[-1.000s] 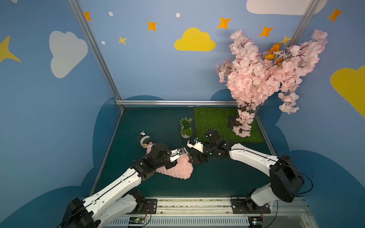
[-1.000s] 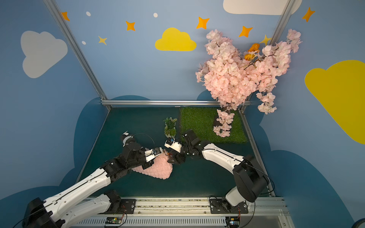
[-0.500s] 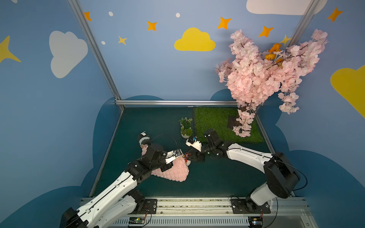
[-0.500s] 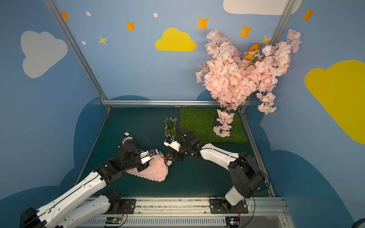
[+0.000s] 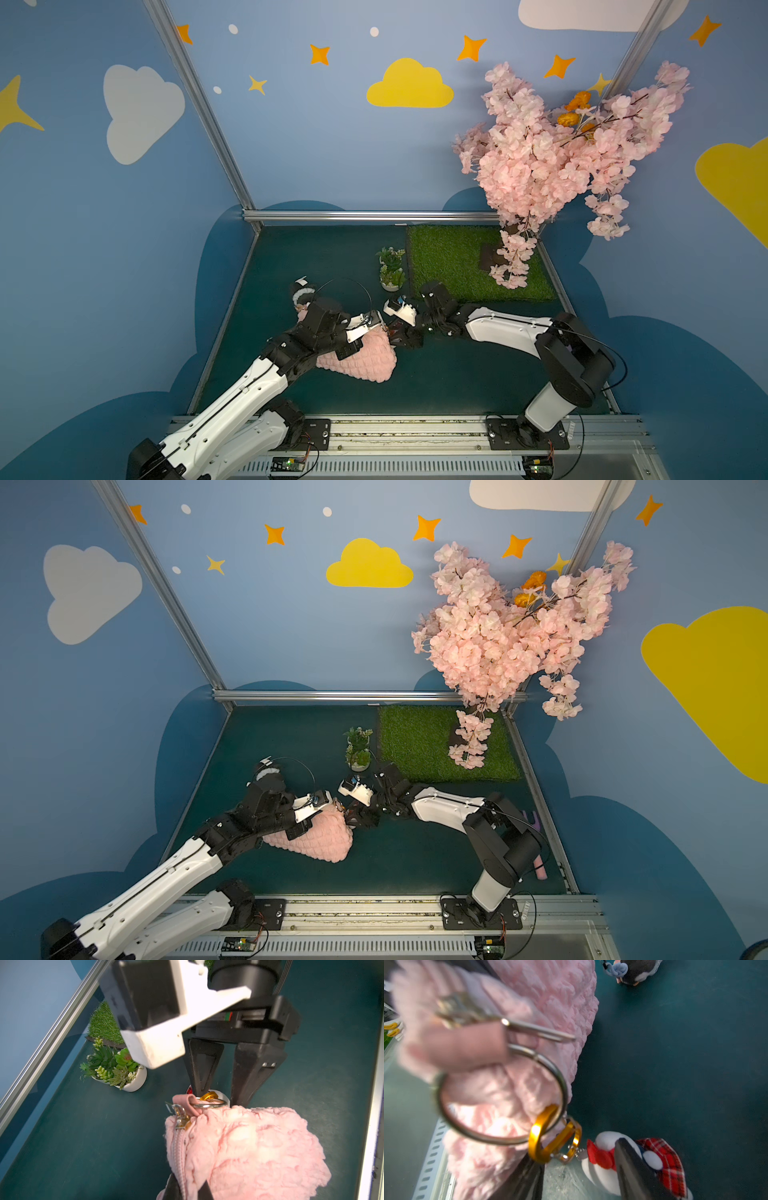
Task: Remove the decoration from the bag
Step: Adjust the bag at the center of the board.
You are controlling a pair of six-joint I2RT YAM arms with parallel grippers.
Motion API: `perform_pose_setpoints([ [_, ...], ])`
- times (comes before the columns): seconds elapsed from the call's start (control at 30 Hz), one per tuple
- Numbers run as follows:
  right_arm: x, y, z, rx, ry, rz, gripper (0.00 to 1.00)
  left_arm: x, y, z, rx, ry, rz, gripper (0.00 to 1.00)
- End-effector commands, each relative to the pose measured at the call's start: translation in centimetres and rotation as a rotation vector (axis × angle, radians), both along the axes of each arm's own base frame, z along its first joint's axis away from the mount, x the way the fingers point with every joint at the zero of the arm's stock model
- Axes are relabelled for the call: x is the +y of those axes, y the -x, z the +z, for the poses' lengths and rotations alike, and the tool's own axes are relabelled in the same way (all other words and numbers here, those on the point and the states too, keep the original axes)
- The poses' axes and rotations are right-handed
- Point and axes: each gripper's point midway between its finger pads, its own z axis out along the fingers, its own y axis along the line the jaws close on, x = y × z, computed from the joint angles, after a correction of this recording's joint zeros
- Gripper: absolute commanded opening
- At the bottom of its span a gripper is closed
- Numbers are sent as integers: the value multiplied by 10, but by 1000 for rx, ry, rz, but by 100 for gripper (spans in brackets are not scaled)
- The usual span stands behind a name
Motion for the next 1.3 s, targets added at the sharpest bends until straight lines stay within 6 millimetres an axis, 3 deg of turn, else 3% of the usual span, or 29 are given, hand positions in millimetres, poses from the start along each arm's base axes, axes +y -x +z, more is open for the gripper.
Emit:
perform_pose_setpoints([
  [0.0, 14, -7, 14, -22, -103, -17, 54, -3, 4, 17, 10, 42, -9, 10],
  [0.27, 28, -5, 19, -72, -147, -15, 47, 0, 5, 16, 35, 36, 3, 10],
  [0.53, 27, -4, 16, -52, -136, -18, 14, 8, 0, 12, 54, 45, 44, 10],
  [0.9, 2, 1, 23, -106, -37, -63, 6, 23, 5, -10, 93, 23, 93, 15],
  [1.27, -30, 10, 13, -264, 197, -31, 4, 6, 16, -23, 192, 92, 37, 23],
])
